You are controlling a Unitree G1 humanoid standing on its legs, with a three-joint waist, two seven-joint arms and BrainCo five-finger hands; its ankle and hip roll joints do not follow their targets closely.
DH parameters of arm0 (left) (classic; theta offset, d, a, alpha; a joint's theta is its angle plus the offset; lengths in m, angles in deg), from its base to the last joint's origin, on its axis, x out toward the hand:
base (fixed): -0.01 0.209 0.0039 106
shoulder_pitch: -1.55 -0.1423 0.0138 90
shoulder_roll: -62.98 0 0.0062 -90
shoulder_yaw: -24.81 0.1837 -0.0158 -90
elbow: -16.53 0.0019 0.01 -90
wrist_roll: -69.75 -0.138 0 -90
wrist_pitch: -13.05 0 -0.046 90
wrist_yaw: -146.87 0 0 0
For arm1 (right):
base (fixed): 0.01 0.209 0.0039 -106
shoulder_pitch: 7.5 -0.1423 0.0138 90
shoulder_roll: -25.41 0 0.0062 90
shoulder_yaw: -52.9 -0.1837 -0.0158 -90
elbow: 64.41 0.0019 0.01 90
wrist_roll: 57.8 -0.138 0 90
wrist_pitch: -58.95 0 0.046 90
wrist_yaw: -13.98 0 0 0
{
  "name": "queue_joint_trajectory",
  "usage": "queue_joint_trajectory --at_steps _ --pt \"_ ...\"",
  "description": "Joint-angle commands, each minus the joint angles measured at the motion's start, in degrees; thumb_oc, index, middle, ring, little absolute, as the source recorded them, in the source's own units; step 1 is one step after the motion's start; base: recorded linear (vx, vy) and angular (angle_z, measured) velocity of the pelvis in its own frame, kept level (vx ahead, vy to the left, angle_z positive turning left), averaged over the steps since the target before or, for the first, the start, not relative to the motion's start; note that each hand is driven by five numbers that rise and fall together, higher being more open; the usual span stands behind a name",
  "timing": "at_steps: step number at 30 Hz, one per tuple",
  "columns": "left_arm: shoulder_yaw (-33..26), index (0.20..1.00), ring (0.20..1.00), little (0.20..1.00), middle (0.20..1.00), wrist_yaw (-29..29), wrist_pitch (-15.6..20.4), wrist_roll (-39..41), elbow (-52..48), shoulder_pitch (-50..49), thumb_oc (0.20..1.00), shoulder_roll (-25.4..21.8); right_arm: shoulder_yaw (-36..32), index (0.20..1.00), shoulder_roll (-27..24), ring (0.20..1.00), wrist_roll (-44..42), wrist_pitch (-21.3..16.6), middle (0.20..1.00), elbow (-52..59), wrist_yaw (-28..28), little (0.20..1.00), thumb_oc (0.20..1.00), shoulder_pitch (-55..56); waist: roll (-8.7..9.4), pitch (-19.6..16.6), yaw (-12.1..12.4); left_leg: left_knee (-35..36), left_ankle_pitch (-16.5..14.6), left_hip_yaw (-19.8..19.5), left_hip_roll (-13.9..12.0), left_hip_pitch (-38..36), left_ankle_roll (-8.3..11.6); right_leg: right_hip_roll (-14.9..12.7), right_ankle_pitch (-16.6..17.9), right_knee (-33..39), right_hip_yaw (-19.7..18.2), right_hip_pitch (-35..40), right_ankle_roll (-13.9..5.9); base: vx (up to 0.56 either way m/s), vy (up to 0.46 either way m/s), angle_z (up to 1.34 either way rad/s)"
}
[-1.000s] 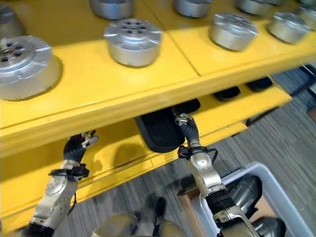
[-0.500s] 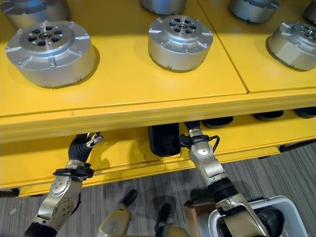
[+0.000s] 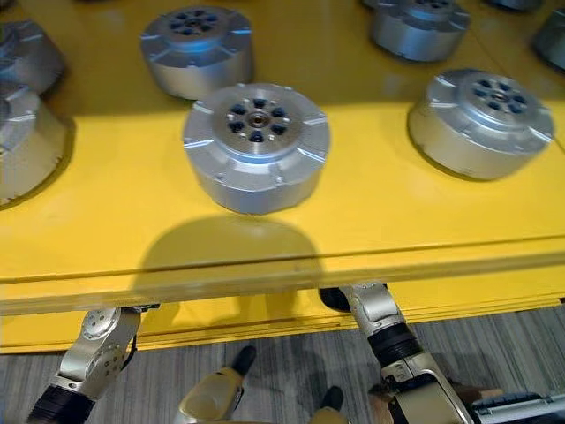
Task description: Move parts from the plastic box to the shelf.
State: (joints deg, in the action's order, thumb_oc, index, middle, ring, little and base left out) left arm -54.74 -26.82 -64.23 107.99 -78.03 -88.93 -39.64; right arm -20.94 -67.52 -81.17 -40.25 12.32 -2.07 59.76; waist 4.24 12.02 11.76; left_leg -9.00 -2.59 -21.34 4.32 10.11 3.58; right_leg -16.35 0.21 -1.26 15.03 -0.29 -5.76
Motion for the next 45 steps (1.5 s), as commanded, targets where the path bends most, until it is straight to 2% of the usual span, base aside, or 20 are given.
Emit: queue_joint_trajectory --at_steps 1,6,7,8,9,16,22,24,25,28,29,30,32,35,39,41,43,45 --pt "-0.8 1.0 1.0 1.0 1.0 -0.6 2.5 -0.2 -4.7 -2.3 1.0 -0.9 -1.8 0.2 -0.9 0.2 1.5 -3.1 0.2 3.8 -0.7 0.2 0.2 -0.3 0.89 -5.4 -1.8 5.7 2.4 2.0 -5.8 -0.4 -0.23 0.5 0.4 -1.3 0.3 0.8 -2.18 0.04 0.026 -0.09" --pt "-1.6 1.0 1.0 1.0 1.0 -0.3 2.1 -0.5 -4.9 -3.5 1.0 -0.2 -2.1 0.2 -0.4 0.2 0.7 -3.6 0.2 6.5 0.1 0.2 0.2 0.6 1.61 -6.2 -2.5 7.9 2.5 3.6 -7.2 -2.6 -0.21 1.2 0.9 -0.5 -1.2 0.7 -2.63 0.03 0.006 -0.14" --pt "-1.8 1.0 1.0 1.0 1.0 -0.3 2.1 -0.6 -4.9 -3.8 1.0 0.0 -2.0 0.401 -0.4 0.401 0.6 -3.6 0.401 7.0 0.4 0.401 0.401 1.0 1.72 -6.4 -2.8 8.4 2.5 3.9 -7.6 -3.2 -0.15 1.4 0.9 -0.4 -1.4 0.7 -2.69 0.02 -0.004 -0.3" --pt "-1.8 1.0 1.0 1.0 1.0 -0.3 2.1 -0.6 -5.0 -3.9 1.0 0.0 -2.0 0.529 -0.4 0.529 0.6 -3.6 0.529 7.1 0.4 0.529 0.529 1.1 1.71 -6.4 -2.7 8.6 2.6 4.0 -7.6 -3.3 -0.14 1.4 0.9 -0.3 -1.5 0.7 -2.67 0.01 0.001 -0.33" --pt "-2.0 1.0 1.0 1.0 1.0 -0.3 2.1 -0.7 -4.9 -4.2 1.0 0.1 -1.8 1.0 -0.4 1.0 0.7 -3.5 1.0 7.3 0.6 1.0 1.0 1.4 1.74 -6.5 -3.0 9.1 2.7 4.3 -7.9 -3.8 -0.08 1.6 0.9 -0.2 -1.8 0.6 -2.7 0.02 -0.005 -0.36" --pt "-3.5 1.0 1.0 1.0 1.0 -0.6 2.1 -1.3 -5.1 -6.8 1.0 1.2 -2.7 1.0 -1.4 1.0 0.9 -3.7 1.0 10.6 1.8 1.0 1.0 5.5 1.62 -7.2 -4.7 11.8 3.3 5.7 -10.0 -6.3 0.55 2.9 0.5 0.1 -3.0 0.5 -2.79 0.01 -0.018 -0.13" --pt "-4.0 1.0 1.0 1.0 1.0 -0.9 2.2 -2.1 -5.1 -7.6 1.0 1.3 -4.4 1.0 -2.6 1.0 3.3 -4.2 1.0 14.2 2.5 1.0 1.0 8.8 1.07 -6.4 -5.8 10.2 2.5 5.7 -10.0 -5.9 0.51 2.9 -1.1 -2.8 -3.8 -0.8 -2.68 -0.02 -0.01 -0.04" --pt "-3.4 1.0 1.0 1.0 1.0 -0.5 2.6 -2.7 -4.9 -6.3 1.0 1.2 -5.0 1.0 -3.0 1.0 5.1 -4.6 1.0 15.6 2.0 1.0 1.0 8.7 0.72 -4.0 -6.3 6.4 1.6 5.2 -9.5 -3.9 0.43 2.2 -2.5 -7.1 -4.0 -2.9 -2.46 -0.13 0.0 -0.06" --pt "-3.4 1.0 1.0 1.0 1.0 -0.5 2.6 -2.7 -4.9 -6.2 1.0 1.2 -5.0 1.0 -3.0 1.0 5.1 -4.6 1.0 15.6 2.0 1.0 1.0 8.7 0.74 -4.0 -6.3 6.1 1.5 5.2 -9.4 -3.7 0.42 2.1 -2.7 -7.3 -4.0 -3.1 -2.47 -0.14 0.002 -0.02" --pt "-2.0 1.0 1.0 1.0 1.0 0.4 3.3 -3.6 -4.5 -2.8 1.0 1.3 -5.9 1.0 -3.5 1.0 8.3 -5.5 1.0 17.8 0.3 1.0 1.0 7.4 0.48 0.5 -6.8 -1.1 0.1 4.4 -8.0 1.9 0.75 0.7 -4.7 -13.8 -4.4 -7.6 -2.21 -0.29 0.011 0.11" --pt "-1.1 1.0 1.0 1.0 1.0 1.3 4.1 -4.1 -4.4 -0.4 1.0 1.7 -6.2 1.0 -3.9 1.0 10.8 -6.0 1.0 19.1 -1.3 1.0 1.0 5.8 0.06 3.6 -7.1 -5.3 -0.5 3.9 -7.1 6.0 1.21 0.1 -5.6 -17.5 -4.8 -10.9 -2.1 -0.38 0.029 0.21" --pt "-0.7 1.0 1.0 1.0 1.0 1.9 4.5 -4.5 -4.3 0.6 1.0 1.8 -6.2 1.0 -4.0 1.0 12.0 -6.1 1.0 19.3 -1.9 1.0 1.0 4.6 -0.2 4.5 -7.2 -7.1 -0.9 3.8 -6.6 7.9 1.17 -0.1 -6.2 -19.7 -5.4 -13.0 -1.98 -0.28 0.025 0.28" --pt "-0.5 1.0 1.0 1.0 1.0 2.6 4.8 -4.7 -4.5 1.6 1.0 2.2 -6.2 1.0 -4.1 1.0 13.5 -5.9 1.0 19.5 -3.3 1.0 1.0 3.3 -0.4 5.3 -7.2 -9.2 -1.3 3.8 -6.2 10.0 1.29 -0.2 -6.9 -22.1 -5.8 -15.1 -1.75 -0.15 0.031 0.26" --pt "0.1 1.0 1.0 1.0 1.0 5.0 5.4 -5.5 -4.5 4.0 1.0 3.9 -6.0 1.0 -3.4 1.0 18.0 -5.7 1.0 19.6 -7.5 1.0 1.0 -1.1 -0.85 6.6 -7.0 -16.6 -3.8 3.9 -5.5 16.5 0.93 -0.3 -9.9 -30.0 -7.6 -22.2 -0.76 -0.15 0.022 0.0" --pt "1.3 1.0 1.0 1.0 1.0 7.1 5.4 -6.6 -4.4 6.6 1.0 4.8 -5.0 1.0 -2.6 1.0 18.9 -5.5 1.0 18.8 -10.1 1.0 1.0 -3.7 -0.86 8.0 -6.6 -21.9 -5.7 3.7 -4.8 21.3 0.36 -0.2 -12.2 -35.9 -9.4 -27.6 -0.05 -0.1 -0.001 -0.24" --pt "2.2 1.0 1.0 1.0 1.0 8.0 5.4 -7.3 -4.3 8.4 1.0 5.5 -4.9 1.0 -3.2 1.0 22.2 -4.8 1.0 19.4 -11.6 1.0 1.0 -4.4 -1.04 9.2 -6.7 -25.8 -7.4 3.7 -4.1 24.1 0.04 -0.7 -13.8 -39.5 -10.1 -30.2 0.2 -0.07 -0.015 0.1" --pt "2.5 1.0 1.0 1.0 1.0 8.4 5.6 -7.5 -4.3 9.2 1.0 5.7 -5.0 1.0 -3.5 1.0 23.2 -4.6 1.0 19.6 -12.2 1.0 1.0 -4.5 -1.11 9.5 -6.9 -27.0 -7.8 3.8 -3.7 25.5 -0.05 -0.8 -14.4 -40.6 -10.4 -31.6 0.32 -0.04 -0.007 0.03" --pt "2.7 1.0 1.0 1.0 1.0 10.3 6.0 -9.2 -4.7 11.2 1.0 6.3 -5.8 1.0 -4.7 1.0 27.9 -3.3 1.0 20.0 -14.7 1.0 1.0 -4.4 -1.35 10.4 -7.4 -28.7 -8.1 3.9 -2.9 28.6 -0.32 -1.4 -15.0 -43.0 -11.1 -34.8 0.62 -0.05 -0.007 0.08"
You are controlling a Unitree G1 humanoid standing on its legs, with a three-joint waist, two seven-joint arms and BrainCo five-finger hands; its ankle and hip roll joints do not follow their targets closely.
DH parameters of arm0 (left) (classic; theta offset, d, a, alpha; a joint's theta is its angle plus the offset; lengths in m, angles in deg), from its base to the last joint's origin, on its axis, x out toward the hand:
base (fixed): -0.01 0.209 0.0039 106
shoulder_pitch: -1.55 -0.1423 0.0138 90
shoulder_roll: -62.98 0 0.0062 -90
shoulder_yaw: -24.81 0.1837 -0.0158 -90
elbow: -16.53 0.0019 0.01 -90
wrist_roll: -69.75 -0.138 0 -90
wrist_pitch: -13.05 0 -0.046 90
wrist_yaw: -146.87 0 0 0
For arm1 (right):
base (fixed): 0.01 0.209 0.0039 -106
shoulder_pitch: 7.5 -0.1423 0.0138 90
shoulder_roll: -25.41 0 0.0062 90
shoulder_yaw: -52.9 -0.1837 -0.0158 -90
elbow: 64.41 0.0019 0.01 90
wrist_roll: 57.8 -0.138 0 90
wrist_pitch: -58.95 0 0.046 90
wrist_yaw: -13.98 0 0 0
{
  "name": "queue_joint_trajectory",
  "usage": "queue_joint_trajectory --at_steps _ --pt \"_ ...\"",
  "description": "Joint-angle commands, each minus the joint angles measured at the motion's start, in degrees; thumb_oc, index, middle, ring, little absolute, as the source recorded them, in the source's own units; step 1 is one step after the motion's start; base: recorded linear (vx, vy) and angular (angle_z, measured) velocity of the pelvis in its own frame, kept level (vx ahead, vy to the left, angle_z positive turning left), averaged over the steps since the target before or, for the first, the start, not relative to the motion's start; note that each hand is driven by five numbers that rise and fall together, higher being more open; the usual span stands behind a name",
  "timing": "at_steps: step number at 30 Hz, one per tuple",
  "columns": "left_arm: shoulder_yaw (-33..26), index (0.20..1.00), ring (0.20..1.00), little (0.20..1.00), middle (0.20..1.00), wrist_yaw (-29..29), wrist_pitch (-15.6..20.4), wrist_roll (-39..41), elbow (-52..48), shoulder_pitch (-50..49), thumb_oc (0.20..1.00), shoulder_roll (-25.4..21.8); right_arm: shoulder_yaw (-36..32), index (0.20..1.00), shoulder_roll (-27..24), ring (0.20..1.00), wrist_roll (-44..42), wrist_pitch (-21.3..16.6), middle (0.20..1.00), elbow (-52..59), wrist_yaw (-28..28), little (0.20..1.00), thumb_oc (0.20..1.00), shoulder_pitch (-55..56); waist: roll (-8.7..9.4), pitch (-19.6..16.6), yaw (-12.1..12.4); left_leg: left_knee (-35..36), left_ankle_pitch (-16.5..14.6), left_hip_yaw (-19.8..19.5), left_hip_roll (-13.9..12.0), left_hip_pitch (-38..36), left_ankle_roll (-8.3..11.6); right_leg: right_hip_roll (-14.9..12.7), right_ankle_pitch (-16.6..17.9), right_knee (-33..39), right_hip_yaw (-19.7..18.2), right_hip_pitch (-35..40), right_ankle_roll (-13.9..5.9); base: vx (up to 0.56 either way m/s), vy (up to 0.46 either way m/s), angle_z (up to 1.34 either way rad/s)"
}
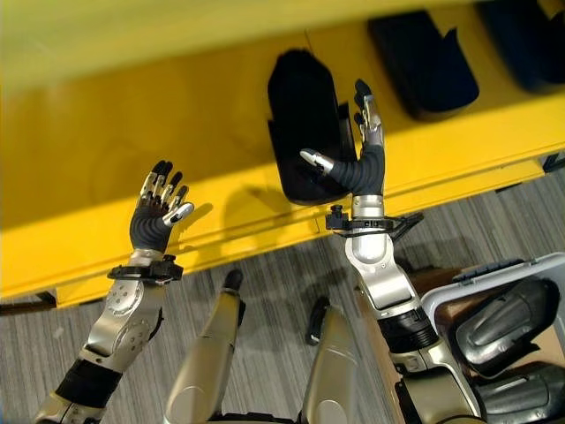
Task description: Move parts from the plastic box to the shelf.
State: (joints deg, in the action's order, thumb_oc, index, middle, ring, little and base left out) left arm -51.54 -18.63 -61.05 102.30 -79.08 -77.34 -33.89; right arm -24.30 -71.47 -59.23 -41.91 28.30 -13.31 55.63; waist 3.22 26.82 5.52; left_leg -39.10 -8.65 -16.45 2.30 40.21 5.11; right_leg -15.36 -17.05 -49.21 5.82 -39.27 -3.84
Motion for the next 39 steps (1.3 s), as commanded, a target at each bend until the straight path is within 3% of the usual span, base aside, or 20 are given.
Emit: queue_joint_trajectory --at_steps 1,3,7,10,12,15,22,29,39 --pt "-0.5 1.0 1.0 1.0 1.0 3.6 3.1 -4.5 -3.8 0.8 1.0 1.0 -3.0 1.0 -1.3 1.0 8.9 -1.2 1.0 4.9 -5.2 1.0 1.0 -0.3 -0.42 -3.7 -1.5 0.2 -2.2 -0.7 -0.4 0.7 -1.98 -2.4 2.1 3.9 -2.5 1.9 -1.17 -0.07 0.004 0.04" --pt "-0.5 1.0 1.0 1.0 1.0 4.4 3.2 -5.0 -3.8 1.5 1.0 1.3 -3.3 1.0 -1.5 1.0 10.9 -0.7 1.0 5.3 -6.5 1.0 1.0 -0.5 -0.41 -3.6 -1.6 -0.4 -2.2 -0.6 -0.1 1.9 -2.11 -2.5 2.0 3.2 -3.0 0.4 -1.06 -0.05 0.008 0.14" --pt "-1.7 1.0 1.0 1.0 1.0 8.3 4.2 -9.1 -4.8 2.5 1.0 2.4 -6.3 1.0 -4.1 1.0 26.6 3.0 1.0 10.5 -13.3 1.0 1.0 2.0 -0.32 -2.3 -2.7 -3.7 -3.3 0.4 0.8 6.9 -2.81 -2.8 1.3 0.6 -4.6 -5.0 -0.65 -0.02 0.025 -0.04" --pt "-2.4 1.0 1.0 1.0 1.0 9.2 4.4 -10.9 -5.7 2.1 1.0 2.2 -7.7 1.0 -5.9 1.0 32.5 5.0 1.0 13.3 -14.2 1.0 1.0 5.8 0.02 -2.1 -3.4 -3.8 -3.3 0.5 0.7 7.9 -2.89 -2.7 1.7 0.8 -4.8 -5.9 -0.82 0.0 0.0 0.0" --pt "-2.8 1.0 1.0 1.0 1.0 9.6 4.9 -12.1 -6.7 1.5 1.0 1.9 -10.2 1.0 -8.6 1.0 39.8 8.5 1.0 14.1 -15.5 1.0 1.0 11.5 0.44 -2.4 -4.3 -3.3 -3.2 0.6 0.5 8.4 -2.86 -2.7 2.0 1.2 -4.7 -6.4 -0.99 0.0 0.0 0.0" --pt "-3.1 1.0 1.0 1.0 1.0 10.2 5.3 -13.0 -7.1 1.1 1.0 1.6 -11.5 1.0 -8.7 1.0 42.3 9.9 1.0 14.2 -17.2 1.0 1.0 14.2 0.52 -2.7 -4.6 -3.1 -3.0 0.7 0.4 8.9 -2.83 -2.6 2.3 1.6 -4.7 -6.8 -1.11 0.0 0.0 0.0" --pt "-2.8 1.0 1.0 1.0 1.0 11.2 6.8 -13.7 -6.3 1.9 1.0 1.8 -13.9 1.0 -10.3 1.0 52.3 20.9 1.0 4.9 -24.4 1.0 1.0 20.0 0.4 -3.6 -6.0 -3.1 -3.2 0.8 0.3 9.9 -2.68 -2.8 2.4 1.6 -5.1 -7.8 -1.42 0.01 0.008 -0.03" --pt "-2.6 1.0 1.0 1.0 1.0 10.7 7.1 -13.3 -5.5 1.6 1.0 1.2 -13.0 1.0 -12.0 1.0 54.4 22.7 1.0 1.9 -24.2 1.0 1.0 23.1 0.45 -4.3 -6.3 -2.5 -3.0 1.0 -0.1 9.7 -2.31 -2.8 2.5 1.7 -5.2 -7.7 -1.41 0.0 0.0 0.0" --pt "-2.3 1.0 1.0 1.0 1.0 8.1 8.2 -11.0 -3.2 2.7 1.0 0.5 -1.1 1.0 -17.0 1.0 57.9 23.2 1.0 -13.6 -19.2 1.0 1.0 16.7 1.15 -5.6 -5.5 -1.1 -2.3 0.8 -1.0 8.6 -1.45 -2.4 3.1 3.0 -5.3 -6.9 -1.37 0.0 0.0 0.0"
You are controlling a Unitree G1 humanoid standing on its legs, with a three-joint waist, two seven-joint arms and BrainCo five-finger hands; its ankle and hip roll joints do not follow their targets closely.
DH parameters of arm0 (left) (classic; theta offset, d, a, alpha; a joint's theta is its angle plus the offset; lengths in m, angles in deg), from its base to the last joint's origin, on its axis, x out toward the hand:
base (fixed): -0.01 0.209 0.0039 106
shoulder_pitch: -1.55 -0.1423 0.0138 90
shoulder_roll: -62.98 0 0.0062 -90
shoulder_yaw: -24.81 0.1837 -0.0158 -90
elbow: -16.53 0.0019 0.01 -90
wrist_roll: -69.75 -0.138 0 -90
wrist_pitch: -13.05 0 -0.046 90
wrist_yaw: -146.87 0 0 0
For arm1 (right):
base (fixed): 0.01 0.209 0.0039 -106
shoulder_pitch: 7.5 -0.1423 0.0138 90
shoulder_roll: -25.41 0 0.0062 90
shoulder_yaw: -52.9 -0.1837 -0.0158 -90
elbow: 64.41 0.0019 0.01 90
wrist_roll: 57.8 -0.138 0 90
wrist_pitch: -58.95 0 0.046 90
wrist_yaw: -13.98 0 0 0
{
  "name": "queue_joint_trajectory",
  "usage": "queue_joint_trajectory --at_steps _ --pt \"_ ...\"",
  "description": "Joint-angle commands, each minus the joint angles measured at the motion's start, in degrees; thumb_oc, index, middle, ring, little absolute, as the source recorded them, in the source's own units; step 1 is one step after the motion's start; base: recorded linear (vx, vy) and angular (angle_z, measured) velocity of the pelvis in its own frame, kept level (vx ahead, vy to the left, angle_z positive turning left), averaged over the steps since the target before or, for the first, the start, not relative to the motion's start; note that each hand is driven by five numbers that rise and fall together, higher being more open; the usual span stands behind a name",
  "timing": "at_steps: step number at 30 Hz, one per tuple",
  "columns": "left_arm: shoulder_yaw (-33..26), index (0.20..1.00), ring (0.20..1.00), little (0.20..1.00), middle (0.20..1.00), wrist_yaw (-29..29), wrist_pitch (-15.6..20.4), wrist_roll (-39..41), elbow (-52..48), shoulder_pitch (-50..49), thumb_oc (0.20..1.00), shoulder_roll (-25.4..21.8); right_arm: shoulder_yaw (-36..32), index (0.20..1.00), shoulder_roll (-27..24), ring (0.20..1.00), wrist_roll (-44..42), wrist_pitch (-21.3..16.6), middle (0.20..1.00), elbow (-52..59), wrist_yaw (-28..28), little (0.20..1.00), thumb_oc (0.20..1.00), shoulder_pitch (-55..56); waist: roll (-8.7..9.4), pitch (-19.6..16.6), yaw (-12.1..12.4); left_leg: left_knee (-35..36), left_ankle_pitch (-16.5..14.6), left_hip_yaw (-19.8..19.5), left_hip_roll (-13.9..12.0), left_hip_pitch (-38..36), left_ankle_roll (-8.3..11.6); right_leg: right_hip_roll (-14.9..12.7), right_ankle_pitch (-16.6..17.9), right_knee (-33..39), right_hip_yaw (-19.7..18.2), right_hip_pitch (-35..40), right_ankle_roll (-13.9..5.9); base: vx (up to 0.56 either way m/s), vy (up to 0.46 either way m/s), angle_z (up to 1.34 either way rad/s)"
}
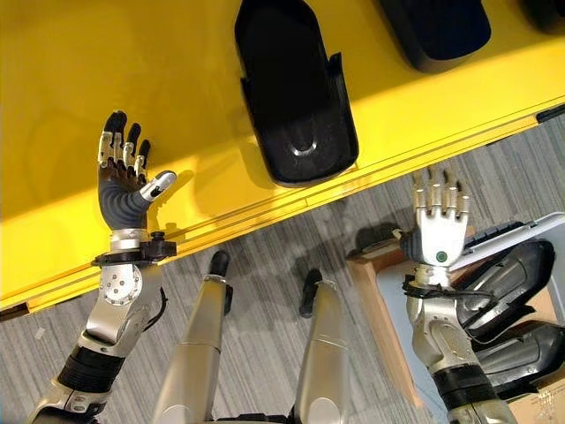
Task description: Move parts from the plastic box to the shelf.
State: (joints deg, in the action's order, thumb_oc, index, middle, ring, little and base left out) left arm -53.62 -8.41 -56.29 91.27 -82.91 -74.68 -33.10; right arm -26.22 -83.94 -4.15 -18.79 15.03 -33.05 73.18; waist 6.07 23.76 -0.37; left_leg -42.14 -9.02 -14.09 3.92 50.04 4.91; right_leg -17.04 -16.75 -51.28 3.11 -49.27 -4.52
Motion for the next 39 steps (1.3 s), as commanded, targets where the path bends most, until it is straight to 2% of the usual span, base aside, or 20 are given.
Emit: queue_joint_trajectory --at_steps 1,9,24,39 --pt "-0.2 1.0 1.0 1.0 1.0 -2.4 3.5 0.1 0.8 0.0 1.0 -0.4 1.9 1.0 -4.9 1.0 3.1 -0.4 1.0 -0.9 1.3 1.0 1.0 -1.7 -1.63 -2.5 0.4 2.2 -1.8 -1.6 -2.7 -1.4 -1.22 -0.7 2.8 5.2 -2.6 3.2 -0.68 0.0 0.0 0.0" --pt "-0.2 1.0 1.0 1.0 1.0 -2.3 3.6 0.4 1.8 0.1 1.0 -0.8 8.8 1.0 -5.5 1.0 3.0 -5.1 1.0 -0.2 4.1 1.0 1.0 -4.9 -1.32 -2.3 0.9 2.9 -1.2 -1.6 -2.9 -2.0 -0.82 -0.6 3.1 5.8 -2.5 4.1 -0.69 0.0 0.0 0.0" --pt "-0.1 1.0 1.0 1.0 1.0 -1.4 3.9 -0.1 2.2 -0.3 1.0 -0.7 15.9 1.0 -4.8 1.0 1.1 -10.6 1.0 2.8 7.4 1.0 1.0 -4.4 -0.69 -1.6 0.5 4.0 -0.4 -1.1 -3.4 -2.4 -0.52 -0.3 4.0 7.0 -2.6 4.5 -0.65 -0.01 0.002 -0.02" --pt "-0.3 1.0 1.0 1.0 1.0 -0.6 4.0 -0.2 1.7 -0.6 1.0 -1.2 17.2 1.0 -6.2 1.0 -1.0 -12.2 1.0 4.3 7.1 1.0 1.0 -4.4 -0.14 -0.5 0.4 5.1 0.2 -1.0 -4.0 -3.5 -0.13 0.0 4.2 7.6 -2.4 5.6 -0.8 0.0 0.0 0.0"
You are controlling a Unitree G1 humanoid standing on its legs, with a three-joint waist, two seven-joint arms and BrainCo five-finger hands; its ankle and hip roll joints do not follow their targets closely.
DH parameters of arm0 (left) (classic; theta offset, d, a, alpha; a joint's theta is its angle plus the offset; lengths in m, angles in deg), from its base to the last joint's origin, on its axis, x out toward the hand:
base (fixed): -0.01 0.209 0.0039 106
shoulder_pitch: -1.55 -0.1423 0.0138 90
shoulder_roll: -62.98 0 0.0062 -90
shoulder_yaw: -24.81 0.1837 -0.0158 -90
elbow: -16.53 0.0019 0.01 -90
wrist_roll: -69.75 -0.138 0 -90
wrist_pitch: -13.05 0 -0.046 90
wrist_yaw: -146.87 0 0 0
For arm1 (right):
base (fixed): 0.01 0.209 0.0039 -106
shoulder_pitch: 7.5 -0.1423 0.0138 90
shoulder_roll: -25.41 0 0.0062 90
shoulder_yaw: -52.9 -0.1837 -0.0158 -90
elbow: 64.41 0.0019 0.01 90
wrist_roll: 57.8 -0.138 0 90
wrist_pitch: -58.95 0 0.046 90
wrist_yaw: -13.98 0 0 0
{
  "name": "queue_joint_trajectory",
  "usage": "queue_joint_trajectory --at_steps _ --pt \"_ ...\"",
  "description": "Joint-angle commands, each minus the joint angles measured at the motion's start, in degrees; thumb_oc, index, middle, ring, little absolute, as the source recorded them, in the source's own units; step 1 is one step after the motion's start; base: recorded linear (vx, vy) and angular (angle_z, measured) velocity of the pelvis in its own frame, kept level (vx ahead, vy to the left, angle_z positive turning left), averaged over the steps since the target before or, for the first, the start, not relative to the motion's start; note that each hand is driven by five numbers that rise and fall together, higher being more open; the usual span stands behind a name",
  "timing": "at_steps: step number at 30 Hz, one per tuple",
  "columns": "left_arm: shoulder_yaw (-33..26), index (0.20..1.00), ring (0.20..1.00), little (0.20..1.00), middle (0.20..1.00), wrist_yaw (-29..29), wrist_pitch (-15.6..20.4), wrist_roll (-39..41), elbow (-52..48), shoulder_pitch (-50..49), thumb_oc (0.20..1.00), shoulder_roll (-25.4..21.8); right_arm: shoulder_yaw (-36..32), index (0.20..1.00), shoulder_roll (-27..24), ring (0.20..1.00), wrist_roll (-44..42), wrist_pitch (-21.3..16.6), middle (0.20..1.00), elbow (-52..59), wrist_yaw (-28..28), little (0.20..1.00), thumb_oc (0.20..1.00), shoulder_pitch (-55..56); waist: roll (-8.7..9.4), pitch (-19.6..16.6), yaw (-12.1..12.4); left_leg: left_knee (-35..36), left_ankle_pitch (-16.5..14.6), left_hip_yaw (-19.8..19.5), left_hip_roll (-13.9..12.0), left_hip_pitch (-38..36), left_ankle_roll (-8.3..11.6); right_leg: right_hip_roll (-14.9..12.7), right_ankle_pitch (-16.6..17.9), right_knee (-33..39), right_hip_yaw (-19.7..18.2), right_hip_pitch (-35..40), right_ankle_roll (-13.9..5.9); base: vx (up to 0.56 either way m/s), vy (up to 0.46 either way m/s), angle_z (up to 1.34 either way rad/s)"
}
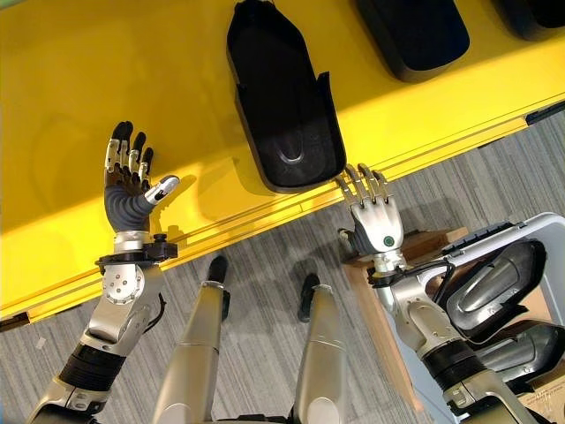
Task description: Move parts from the plastic box to the shelf.
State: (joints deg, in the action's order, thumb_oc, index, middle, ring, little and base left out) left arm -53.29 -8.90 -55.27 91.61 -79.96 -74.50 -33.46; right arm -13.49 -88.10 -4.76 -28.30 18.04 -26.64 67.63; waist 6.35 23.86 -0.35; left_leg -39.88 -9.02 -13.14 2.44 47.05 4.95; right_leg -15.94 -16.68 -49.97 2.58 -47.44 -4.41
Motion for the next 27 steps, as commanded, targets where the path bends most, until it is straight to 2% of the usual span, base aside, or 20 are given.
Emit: queue_joint_trajectory --at_steps 1,18,27 --pt "-0.5 1.0 1.0 1.0 1.0 -0.2 3.0 -0.5 -1.3 -0.7 1.0 -0.8 4.5 1.0 -2.0 1.0 -0.5 -2.7 1.0 1.3 0.6 1.0 1.0 0.8 -0.41 -0.6 0.5 2.9 0.3 -2.0 -2.5 -0.6 -0.18 -1.2 4.2 6.3 -1.8 3.9 -0.93 0.0 0.0 0.0" --pt "1.2 1.0 1.0 1.0 1.0 -0.4 3.1 1.3 -1.2 1.2 1.0 0.2 6.9 1.0 5.3 1.0 -5.8 -2.2 1.0 0.2 -1.1 1.0 1.0 -15.8 -1.92 -0.3 3.0 3.1 0.7 -1.9 -1.5 -1.0 -0.75 -1.6 4.0 6.0 -1.8 4.6 -0.76 0.0 0.002 0.02" --pt "1.1 1.0 1.0 1.0 1.0 -0.8 3.3 2.8 -1.6 1.1 1.0 0.2 4.0 1.0 7.4 1.0 -9.0 -0.6 1.0 -1.6 -2.8 1.0 1.0 -23.2 -2.51 -0.3 4.6 3.3 1.0 -2.0 -0.9 -0.9 -0.87 -1.8 4.0 5.6 -1.7 4.6 -0.61 0.0 0.001 0.03"
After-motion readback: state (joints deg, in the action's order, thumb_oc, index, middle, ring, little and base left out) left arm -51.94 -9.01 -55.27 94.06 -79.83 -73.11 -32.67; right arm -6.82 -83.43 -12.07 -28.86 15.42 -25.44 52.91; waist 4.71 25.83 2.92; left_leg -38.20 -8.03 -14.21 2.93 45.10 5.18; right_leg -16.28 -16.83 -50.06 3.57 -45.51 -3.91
